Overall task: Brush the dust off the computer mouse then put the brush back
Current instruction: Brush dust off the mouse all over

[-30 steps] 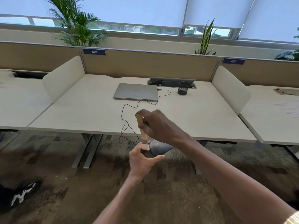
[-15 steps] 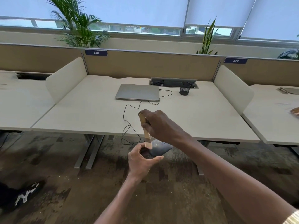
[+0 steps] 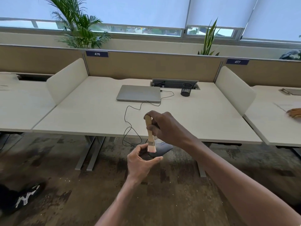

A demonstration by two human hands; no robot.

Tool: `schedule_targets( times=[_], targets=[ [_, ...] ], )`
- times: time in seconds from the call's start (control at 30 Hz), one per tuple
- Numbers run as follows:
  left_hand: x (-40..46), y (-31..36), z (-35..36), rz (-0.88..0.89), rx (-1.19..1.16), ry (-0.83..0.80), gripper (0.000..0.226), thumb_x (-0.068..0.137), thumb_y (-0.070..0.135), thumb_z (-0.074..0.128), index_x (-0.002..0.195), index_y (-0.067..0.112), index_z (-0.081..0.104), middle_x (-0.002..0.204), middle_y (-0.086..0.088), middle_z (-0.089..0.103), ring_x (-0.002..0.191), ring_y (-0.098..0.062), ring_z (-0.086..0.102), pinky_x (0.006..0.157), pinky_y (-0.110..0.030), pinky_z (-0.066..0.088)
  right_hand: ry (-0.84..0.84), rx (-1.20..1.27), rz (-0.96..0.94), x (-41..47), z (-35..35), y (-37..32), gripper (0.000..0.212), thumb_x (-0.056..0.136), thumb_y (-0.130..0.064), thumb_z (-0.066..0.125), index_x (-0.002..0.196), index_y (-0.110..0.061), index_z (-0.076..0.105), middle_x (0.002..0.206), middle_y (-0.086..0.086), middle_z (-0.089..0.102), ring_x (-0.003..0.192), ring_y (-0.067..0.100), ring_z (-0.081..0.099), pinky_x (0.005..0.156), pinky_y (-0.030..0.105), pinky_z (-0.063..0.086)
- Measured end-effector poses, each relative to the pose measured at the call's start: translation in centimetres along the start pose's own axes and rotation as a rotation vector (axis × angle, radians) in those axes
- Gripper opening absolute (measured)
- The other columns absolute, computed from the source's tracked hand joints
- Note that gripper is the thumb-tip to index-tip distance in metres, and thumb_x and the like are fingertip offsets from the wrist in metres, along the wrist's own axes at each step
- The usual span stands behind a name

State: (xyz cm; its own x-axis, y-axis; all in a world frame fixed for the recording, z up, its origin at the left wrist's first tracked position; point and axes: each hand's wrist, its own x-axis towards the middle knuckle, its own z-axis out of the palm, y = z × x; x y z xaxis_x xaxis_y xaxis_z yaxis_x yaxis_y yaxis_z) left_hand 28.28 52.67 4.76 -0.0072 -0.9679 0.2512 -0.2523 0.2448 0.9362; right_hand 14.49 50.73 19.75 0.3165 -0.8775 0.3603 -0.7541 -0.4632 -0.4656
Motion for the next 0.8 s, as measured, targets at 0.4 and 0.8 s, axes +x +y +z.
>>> schedule_targets(
  times=[0.4,0.8],
  targets=[
    [-0.4,-0.1,-0.7,-0.018,-0.029,0.000,0.067,0.054,0.030,0.099,0.113,0.019,0.071,0.103,0.012,0.072,0.096,0.006,0.068,0.077,-0.009,0.055,0.041,0.097,0.026,-1.0,-1.1,1.0,0.028,0.091,0.008,0.063,0.114,-0.006,0.060,0.089,0.011,0.074,0.071,-0.001,0.067,0.073,0.027,0.062],
    [-0.5,-0.3,-0.7,-0.031,-0.089,-0.024,0.070,0.054,0.039,0.097,0.116,0.021,0.069,0.108,0.006,0.073,0.099,-0.007,0.072,0.083,-0.021,0.061,0.080,0.140,0.072,-1.7,-2.0,2.3,0.031,0.088,0.017,0.051,0.107,-0.007,0.057,0.087,0.015,0.070,0.083,0.027,0.074,0.068,0.041,0.063]
  ],
)
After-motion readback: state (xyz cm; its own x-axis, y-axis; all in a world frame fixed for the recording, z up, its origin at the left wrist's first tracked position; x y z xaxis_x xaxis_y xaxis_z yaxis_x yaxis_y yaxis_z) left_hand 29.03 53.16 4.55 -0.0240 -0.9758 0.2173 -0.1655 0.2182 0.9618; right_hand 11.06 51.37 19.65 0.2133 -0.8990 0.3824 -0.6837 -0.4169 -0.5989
